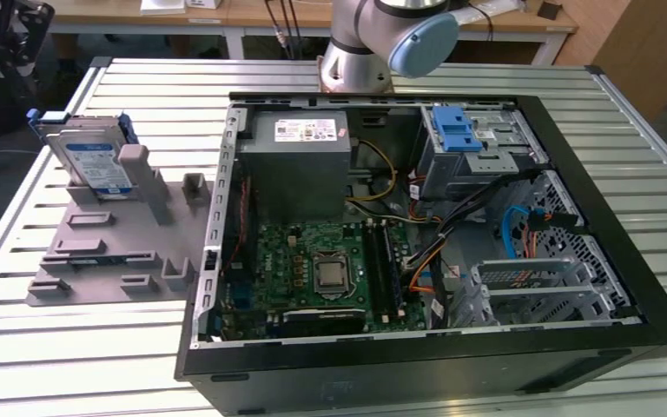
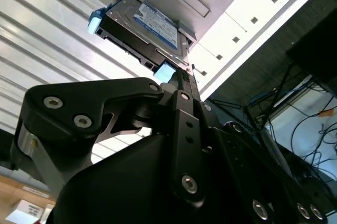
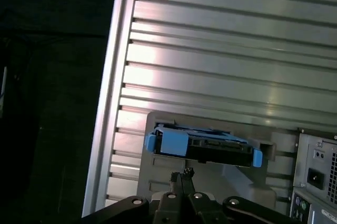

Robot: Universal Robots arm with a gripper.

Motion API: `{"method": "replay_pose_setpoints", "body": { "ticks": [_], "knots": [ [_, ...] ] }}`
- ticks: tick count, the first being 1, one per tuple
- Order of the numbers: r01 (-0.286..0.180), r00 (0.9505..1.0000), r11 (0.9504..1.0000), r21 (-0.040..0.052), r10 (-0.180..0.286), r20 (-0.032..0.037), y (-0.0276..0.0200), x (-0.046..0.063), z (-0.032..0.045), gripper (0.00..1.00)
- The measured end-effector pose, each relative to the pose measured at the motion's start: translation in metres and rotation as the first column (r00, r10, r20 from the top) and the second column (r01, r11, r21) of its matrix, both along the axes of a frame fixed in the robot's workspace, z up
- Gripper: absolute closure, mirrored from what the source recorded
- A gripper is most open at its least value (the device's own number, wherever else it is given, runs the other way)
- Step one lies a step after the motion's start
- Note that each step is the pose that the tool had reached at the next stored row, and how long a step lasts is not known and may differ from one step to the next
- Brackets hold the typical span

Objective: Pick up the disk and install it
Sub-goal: 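Pick up the disk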

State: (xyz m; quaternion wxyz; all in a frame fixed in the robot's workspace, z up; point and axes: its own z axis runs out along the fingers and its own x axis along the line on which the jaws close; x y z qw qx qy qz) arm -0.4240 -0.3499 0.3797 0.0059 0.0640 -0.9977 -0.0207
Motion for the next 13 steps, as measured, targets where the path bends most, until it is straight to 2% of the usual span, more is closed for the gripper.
{"method": "replay_pose_setpoints", "body": {
  "ticks": [3, 6, 9, 13],
  "knots": [
    [-0.049, 0.9988, 0.9988, -0.0001, 0.049, -0.0001, 0.0, 0.0, -0.0001, 0.89],
    [-0.103, 0.9947, 0.9947, 0.0, 0.103, 0.0, 0.0, 0.0, -0.0003, 0.89],
    [-0.159, 0.9873, 0.9873, 0.0, 0.159, 0.0, 0.0, 0.0, -0.0006, 0.89],
    [-0.224, 0.9747, 0.9747, 0.0, 0.224, -0.0002, 0.0, 0.0, -0.001, 0.89]
  ]
}}
